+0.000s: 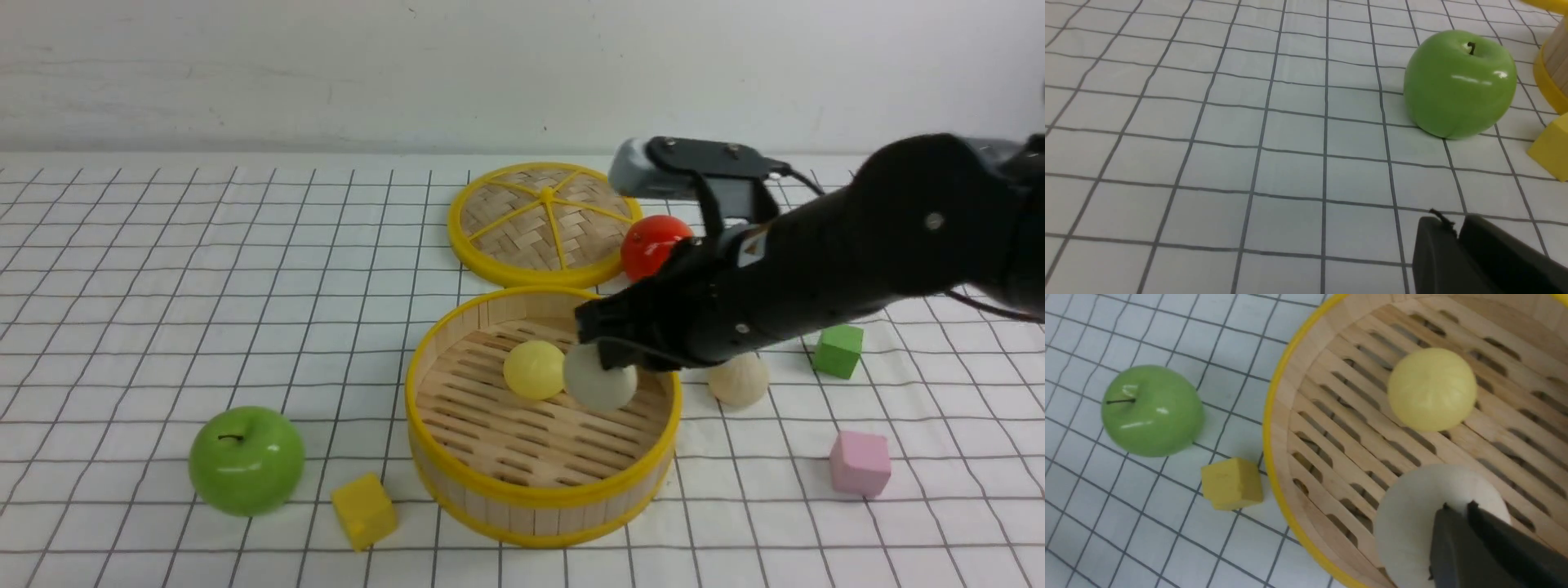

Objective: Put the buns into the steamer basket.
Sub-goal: Use the right arm to put the steamed stuffed bun into the steamer

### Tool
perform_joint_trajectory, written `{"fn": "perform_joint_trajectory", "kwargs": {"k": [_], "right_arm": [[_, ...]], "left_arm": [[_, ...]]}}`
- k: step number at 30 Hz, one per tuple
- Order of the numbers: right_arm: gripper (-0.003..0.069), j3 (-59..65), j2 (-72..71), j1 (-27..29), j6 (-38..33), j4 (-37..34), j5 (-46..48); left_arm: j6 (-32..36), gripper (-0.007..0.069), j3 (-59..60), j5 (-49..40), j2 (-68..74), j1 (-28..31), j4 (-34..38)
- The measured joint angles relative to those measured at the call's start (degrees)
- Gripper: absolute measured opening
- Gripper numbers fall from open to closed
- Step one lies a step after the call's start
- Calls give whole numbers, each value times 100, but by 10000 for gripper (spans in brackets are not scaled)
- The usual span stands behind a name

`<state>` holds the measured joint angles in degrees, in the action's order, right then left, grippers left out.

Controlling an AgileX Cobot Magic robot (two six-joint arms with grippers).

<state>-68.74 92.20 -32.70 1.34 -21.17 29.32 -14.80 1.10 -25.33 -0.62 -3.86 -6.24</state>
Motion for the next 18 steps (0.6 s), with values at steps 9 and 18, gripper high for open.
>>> {"fn": "perform_joint_trajectory", "kwargs": {"k": [9, 18], "right_arm": [[36, -2, 1242, -322, -7, -145, -776], [321, -196, 1094, -286, -7, -35, -543]], "left_arm": [[0, 78, 0, 0, 0, 0, 0], [0, 78, 0, 0, 0, 0, 0]]}}
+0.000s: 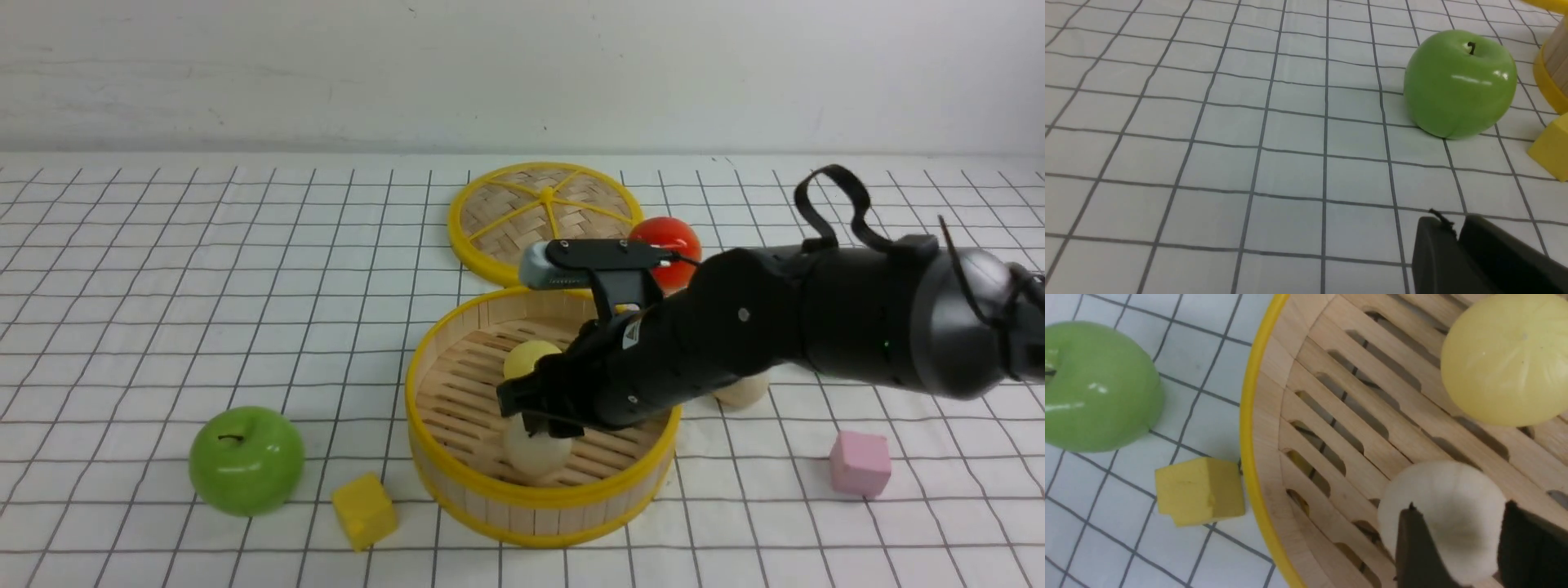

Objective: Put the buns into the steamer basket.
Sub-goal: Use the right arm to put the steamed stuffed bun into the steamer, then use the right arm to grab a steamed stuffed bun

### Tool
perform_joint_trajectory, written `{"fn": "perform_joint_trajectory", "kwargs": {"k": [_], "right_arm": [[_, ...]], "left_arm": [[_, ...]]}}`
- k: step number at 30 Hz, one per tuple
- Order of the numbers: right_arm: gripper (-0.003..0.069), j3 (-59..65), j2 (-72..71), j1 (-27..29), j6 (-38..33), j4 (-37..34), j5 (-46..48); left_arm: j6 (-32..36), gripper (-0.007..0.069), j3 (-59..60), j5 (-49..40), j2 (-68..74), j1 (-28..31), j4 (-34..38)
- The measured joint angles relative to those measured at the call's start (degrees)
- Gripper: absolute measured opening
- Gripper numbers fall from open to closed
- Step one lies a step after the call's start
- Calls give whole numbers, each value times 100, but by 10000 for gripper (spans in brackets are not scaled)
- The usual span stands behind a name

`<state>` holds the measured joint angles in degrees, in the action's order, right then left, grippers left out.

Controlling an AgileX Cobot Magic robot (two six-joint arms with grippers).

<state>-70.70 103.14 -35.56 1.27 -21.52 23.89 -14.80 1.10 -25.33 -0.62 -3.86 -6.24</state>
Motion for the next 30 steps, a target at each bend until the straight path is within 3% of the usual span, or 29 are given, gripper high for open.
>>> {"fn": "perform_joint_trajectory", "kwargs": {"k": [3, 6, 11, 17, 30], "right_arm": [[384, -210, -182, 162, 0, 209, 264], [400, -448, -311, 476, 0, 483, 569], [391, -633, -307, 1310, 0, 1088, 1017], [344, -648, 74, 2119, 122, 1248, 1139], [254, -652, 909, 2352, 136, 973, 507]], "left_arm": [[0, 81, 0, 0, 0, 0, 0], [0, 82, 0, 0, 0, 0, 0], [0, 88, 0, 0, 0, 0, 0], [0, 92, 0, 0, 0, 0, 0], [0, 109, 0, 0, 0, 0, 0]]}}
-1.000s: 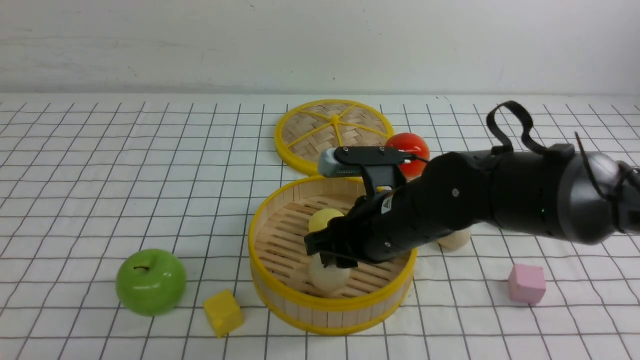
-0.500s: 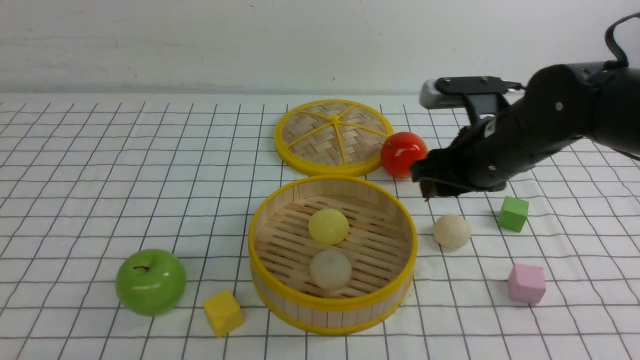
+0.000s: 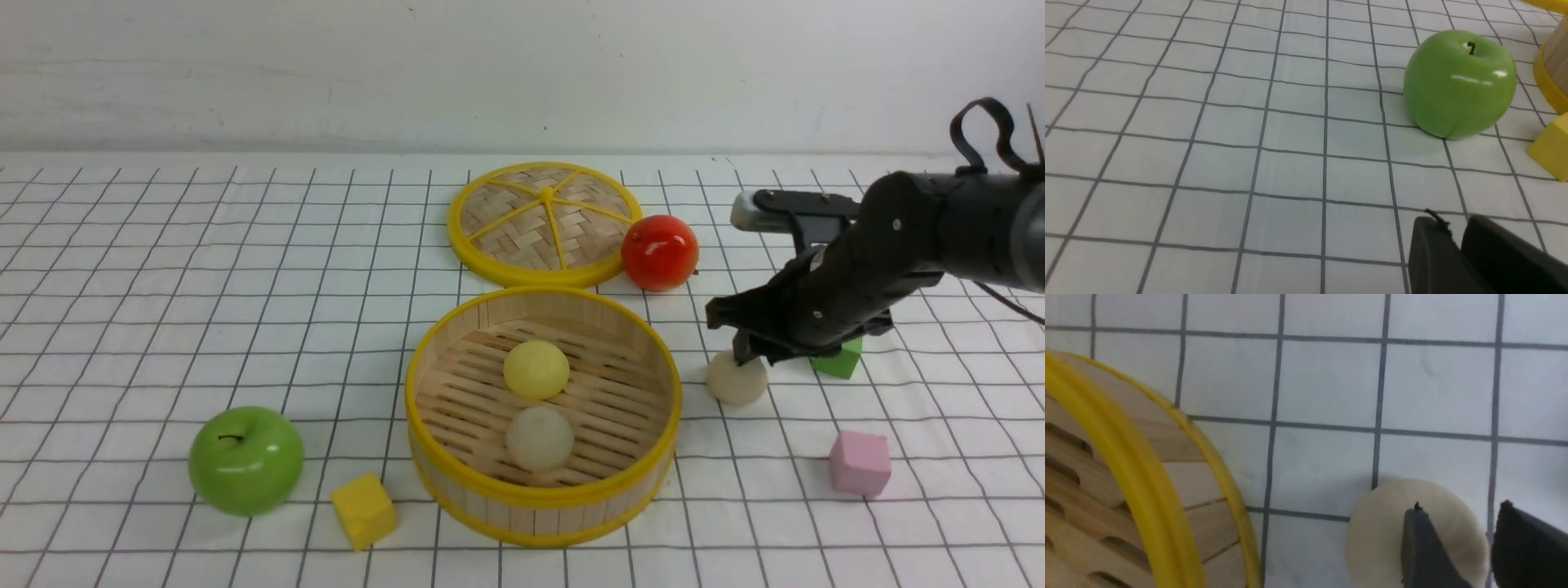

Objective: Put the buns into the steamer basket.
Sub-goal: Use the right arm to grab a steamed stuffed bun

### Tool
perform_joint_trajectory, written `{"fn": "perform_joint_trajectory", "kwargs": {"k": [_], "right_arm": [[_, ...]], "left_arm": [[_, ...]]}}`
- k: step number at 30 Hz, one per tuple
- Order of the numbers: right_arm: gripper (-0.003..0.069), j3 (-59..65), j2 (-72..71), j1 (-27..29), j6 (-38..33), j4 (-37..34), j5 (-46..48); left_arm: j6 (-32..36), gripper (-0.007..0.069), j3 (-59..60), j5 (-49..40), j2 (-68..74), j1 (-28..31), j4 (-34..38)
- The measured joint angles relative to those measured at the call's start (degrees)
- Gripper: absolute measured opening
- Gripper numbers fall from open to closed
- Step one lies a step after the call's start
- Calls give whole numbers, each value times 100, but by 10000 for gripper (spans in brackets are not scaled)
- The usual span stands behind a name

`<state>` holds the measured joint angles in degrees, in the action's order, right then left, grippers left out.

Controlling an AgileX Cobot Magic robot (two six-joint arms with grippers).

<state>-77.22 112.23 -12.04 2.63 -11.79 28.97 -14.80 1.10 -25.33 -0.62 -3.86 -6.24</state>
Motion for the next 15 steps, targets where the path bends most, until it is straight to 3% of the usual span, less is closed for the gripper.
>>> {"fn": "perform_joint_trajectory", "kwargs": {"k": [10, 15], "right_arm": [[211, -1, 141, 0, -5, -225, -77], [61, -6, 141, 0, -5, -224, 36]], "left_arm": [[0, 111, 0, 0, 0, 0, 0], [0, 116, 0, 0, 0, 0, 0]]}}
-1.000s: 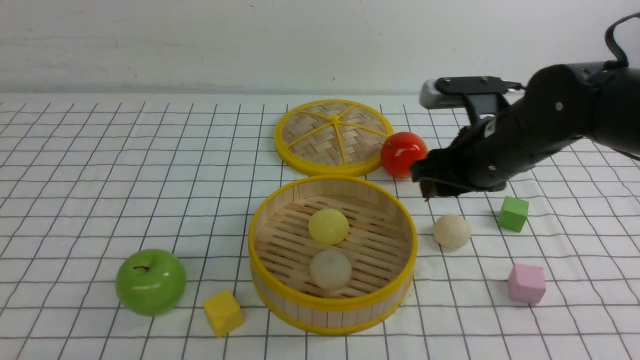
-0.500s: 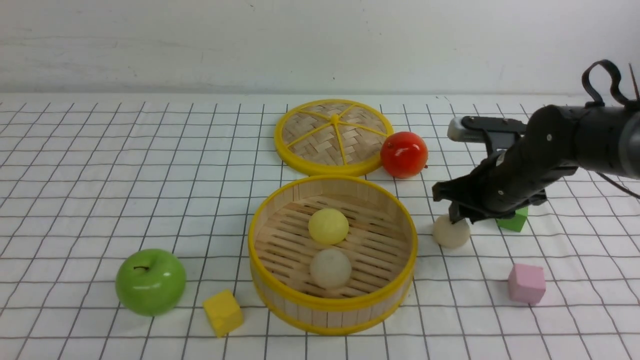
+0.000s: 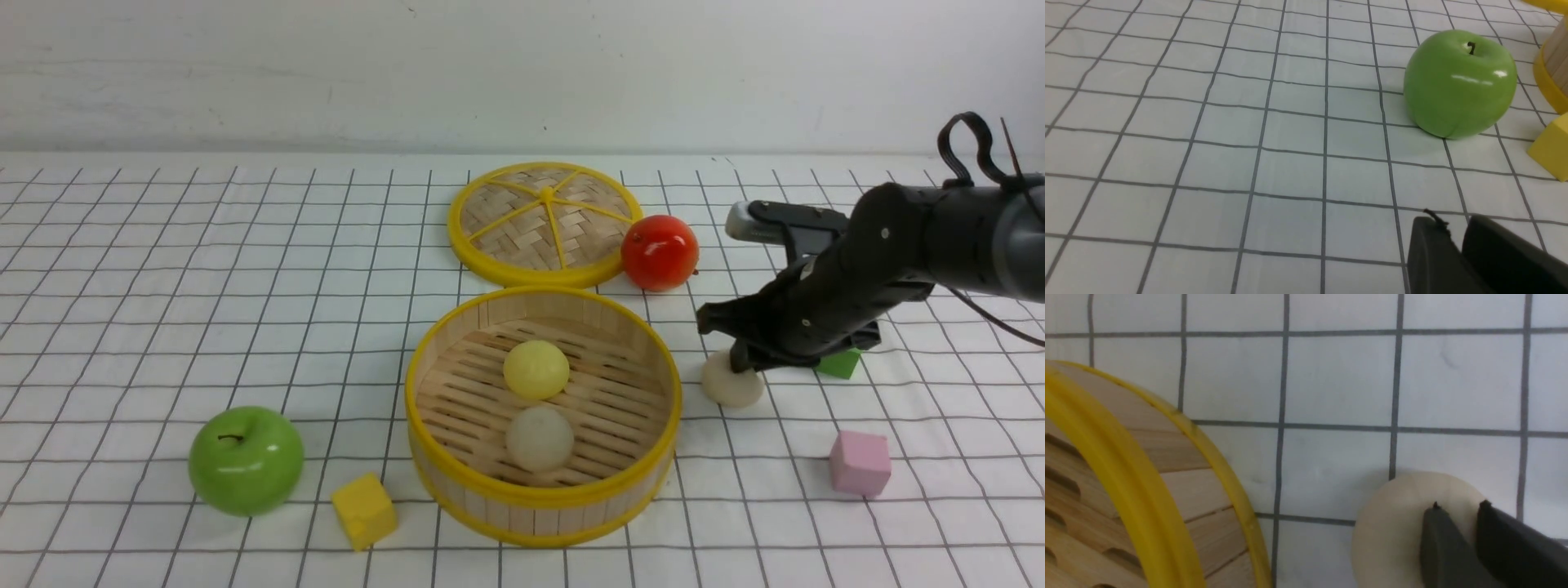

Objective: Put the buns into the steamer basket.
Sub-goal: Use the right arm to grab a steamed stuffed bun, then use the right arm to put the steamed stuffed bun into the steamer

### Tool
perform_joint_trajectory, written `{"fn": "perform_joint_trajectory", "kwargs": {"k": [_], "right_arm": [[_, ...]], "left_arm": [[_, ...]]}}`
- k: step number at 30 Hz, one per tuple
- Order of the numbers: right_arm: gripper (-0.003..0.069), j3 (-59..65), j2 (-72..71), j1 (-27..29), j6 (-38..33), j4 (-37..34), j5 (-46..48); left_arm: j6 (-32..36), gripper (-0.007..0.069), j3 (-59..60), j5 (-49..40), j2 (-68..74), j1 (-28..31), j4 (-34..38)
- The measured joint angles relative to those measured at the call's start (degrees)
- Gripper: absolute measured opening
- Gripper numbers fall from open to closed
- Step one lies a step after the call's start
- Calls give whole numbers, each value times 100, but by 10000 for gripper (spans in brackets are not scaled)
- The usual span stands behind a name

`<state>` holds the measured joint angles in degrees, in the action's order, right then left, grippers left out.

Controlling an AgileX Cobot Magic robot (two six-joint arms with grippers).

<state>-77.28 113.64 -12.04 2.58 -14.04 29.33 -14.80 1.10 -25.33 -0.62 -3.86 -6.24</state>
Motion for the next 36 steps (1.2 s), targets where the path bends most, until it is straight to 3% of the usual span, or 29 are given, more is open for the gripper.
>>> {"fn": "perform_joint_trajectory", "kwargs": {"k": [1, 3, 13, 18, 27, 32, 36], "right_arm": [[14, -7, 0, 5, 0, 0, 69], [1, -56, 0, 5, 0, 22, 196], [1, -169, -948, -29, -45, -255, 667], [1, -169, -1329, -487, -642, -1122, 728], [6, -169, -527, -1095, -1103, -1418, 131], [50, -164, -206, -1107, -992, -1418, -45], [176, -164, -207, -1107, -669, -1418, -263]], "left_arm": [[0, 119, 0, 0, 0, 0, 0], [0, 121, 0, 0, 0, 0, 0], [0, 130, 0, 0, 0, 0, 0], [0, 130, 0, 0, 0, 0, 0], [0, 136, 0, 0, 0, 0, -5], [0, 139, 0, 0, 0, 0, -5], [0, 144, 0, 0, 0, 0, -5]]}}
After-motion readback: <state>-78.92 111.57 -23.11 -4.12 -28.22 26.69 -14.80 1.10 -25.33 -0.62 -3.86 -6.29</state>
